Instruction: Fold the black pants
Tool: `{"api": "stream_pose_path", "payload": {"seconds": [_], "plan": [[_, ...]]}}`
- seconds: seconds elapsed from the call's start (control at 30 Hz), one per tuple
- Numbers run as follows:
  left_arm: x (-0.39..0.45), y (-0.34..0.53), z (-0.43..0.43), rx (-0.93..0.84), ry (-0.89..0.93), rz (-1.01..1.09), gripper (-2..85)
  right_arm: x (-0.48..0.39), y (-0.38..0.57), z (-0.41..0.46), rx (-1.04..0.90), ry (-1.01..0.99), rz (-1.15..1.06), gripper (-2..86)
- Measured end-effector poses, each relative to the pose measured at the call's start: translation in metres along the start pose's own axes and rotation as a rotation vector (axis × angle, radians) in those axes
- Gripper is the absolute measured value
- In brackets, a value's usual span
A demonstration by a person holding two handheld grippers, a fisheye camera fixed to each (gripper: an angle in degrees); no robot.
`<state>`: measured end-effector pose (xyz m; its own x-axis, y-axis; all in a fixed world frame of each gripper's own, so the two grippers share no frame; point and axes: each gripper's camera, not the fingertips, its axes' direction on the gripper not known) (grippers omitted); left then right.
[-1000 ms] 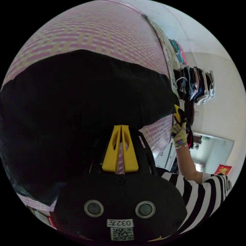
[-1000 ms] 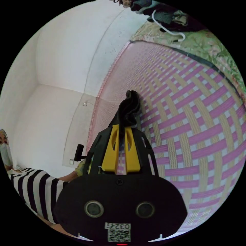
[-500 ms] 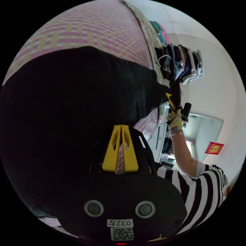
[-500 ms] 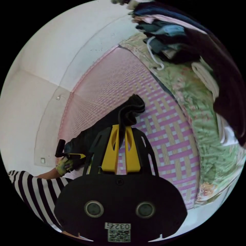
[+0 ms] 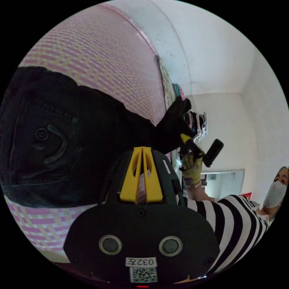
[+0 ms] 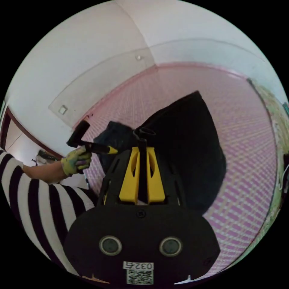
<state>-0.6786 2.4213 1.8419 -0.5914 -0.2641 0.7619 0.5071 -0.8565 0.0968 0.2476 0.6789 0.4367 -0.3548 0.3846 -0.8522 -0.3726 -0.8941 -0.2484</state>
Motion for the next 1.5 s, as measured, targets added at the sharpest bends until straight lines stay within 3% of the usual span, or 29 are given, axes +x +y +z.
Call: {"api": "stream_pose_path", "payload": {"seconds": [0.07, 0.17, 0.3, 0.47, 0.67, 0.9, 0.97, 1.1, 1.23, 1.37, 1.5], "plan": [[-0.023, 0.007, -0.018, 0.021, 0.014, -0.051, -0.9, -0.015, 0.013, 0.081, -0.211, -0.072, 0.045, 3.8], [-0.042, 0.013, -0.031, 0.038, 0.070, -0.095, -0.9, -0.018, 0.035, 0.139, -0.361, -0.088, 0.099, 3.7], [-0.049, 0.010, -0.043, 0.039, 0.074, -0.089, -0.9, -0.014, 0.034, 0.118, -0.266, -0.121, 0.112, 3.5], [-0.046, -0.005, -0.054, 0.076, 0.106, -0.046, -0.9, -0.040, 0.031, 0.071, -0.127, -0.061, -0.021, 3.2], [-0.044, -0.017, -0.037, 0.029, 0.098, -0.035, -0.9, -0.033, 0.060, 0.128, -0.348, -0.090, -0.001, 3.6], [-0.028, -0.019, -0.015, -0.008, 0.097, 0.009, -0.9, -0.034, 0.057, 0.109, -0.286, -0.070, -0.116, 8.8], [-0.024, -0.022, 0.007, -0.067, 0.093, 0.020, -0.9, -0.034, 0.064, 0.124, -0.413, -0.140, -0.177, 10.1], [-0.012, -0.021, 0.040, -0.175, 0.018, 0.080, -0.9, -0.032, 0.071, 0.101, -0.396, -0.181, -0.244, 5.3], [-0.002, -0.006, 0.083, -0.395, -0.259, 0.237, -0.9, 0.029, 0.088, 0.036, -0.204, -0.125, 0.030, 6.2], [-0.007, 0.002, 0.085, -0.391, -0.258, 0.229, -0.9, 0.127, 0.143, -0.030, 0.001, -0.078, 0.489, 7.8], [0.009, 0.004, 0.076, -0.312, -0.183, 0.284, -0.9, 0.191, 0.189, -0.056, 0.096, -0.162, 0.741, 9.9]]}}
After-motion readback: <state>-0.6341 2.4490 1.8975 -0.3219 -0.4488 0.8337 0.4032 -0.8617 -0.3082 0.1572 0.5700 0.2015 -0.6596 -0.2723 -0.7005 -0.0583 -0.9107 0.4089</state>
